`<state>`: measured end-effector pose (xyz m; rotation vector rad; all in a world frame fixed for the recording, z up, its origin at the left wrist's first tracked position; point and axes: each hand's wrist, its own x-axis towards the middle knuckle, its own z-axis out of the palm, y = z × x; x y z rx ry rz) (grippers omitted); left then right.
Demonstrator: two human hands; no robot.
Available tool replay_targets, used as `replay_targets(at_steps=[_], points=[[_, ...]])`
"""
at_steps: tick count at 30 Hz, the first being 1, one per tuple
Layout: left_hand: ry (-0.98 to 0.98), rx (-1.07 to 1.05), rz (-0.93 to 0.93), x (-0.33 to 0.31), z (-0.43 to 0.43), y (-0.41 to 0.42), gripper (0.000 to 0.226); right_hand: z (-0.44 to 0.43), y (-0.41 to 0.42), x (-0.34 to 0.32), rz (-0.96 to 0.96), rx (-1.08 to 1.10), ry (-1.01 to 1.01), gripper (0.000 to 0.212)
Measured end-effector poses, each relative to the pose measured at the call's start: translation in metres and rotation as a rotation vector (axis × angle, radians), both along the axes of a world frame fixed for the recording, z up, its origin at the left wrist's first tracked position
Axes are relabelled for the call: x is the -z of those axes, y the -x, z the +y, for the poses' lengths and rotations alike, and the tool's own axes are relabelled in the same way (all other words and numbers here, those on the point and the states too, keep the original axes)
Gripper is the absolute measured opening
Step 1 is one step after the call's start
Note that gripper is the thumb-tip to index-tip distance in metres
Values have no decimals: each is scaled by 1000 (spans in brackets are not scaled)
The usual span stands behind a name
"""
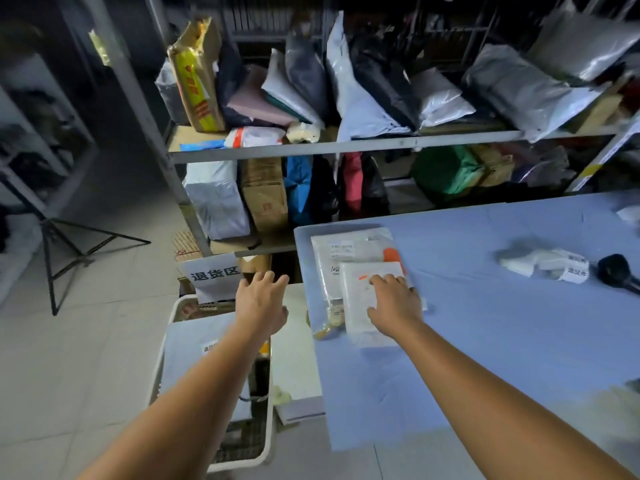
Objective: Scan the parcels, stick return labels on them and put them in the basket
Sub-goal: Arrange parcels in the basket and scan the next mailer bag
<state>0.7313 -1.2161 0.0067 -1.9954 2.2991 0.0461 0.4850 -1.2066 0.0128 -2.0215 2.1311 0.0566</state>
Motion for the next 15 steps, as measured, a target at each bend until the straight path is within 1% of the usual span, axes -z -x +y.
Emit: replay_targets(at_steps=[3, 6, 8, 11, 13, 15], points=[[-39, -36, 26, 3, 8, 55, 54, 3, 50, 4, -39, 12, -29, 51], [-116, -129, 130, 14, 9, 96, 53, 1, 89, 16, -139, 52, -104, 54], [-203, -212, 255, 25, 8, 116, 51, -3, 107, 27, -259, 119, -165, 58], [-327, -379, 524, 46, -3, 136, 52, -16, 122, 47, -453, 234, -213, 58], [-368, -471, 680, 63, -14, 145, 51, -26, 126, 64, -496, 276, -228, 57], [-397, -523, 799, 79, -23, 154, 44, -35, 128, 80, -518, 314, -242, 58]])
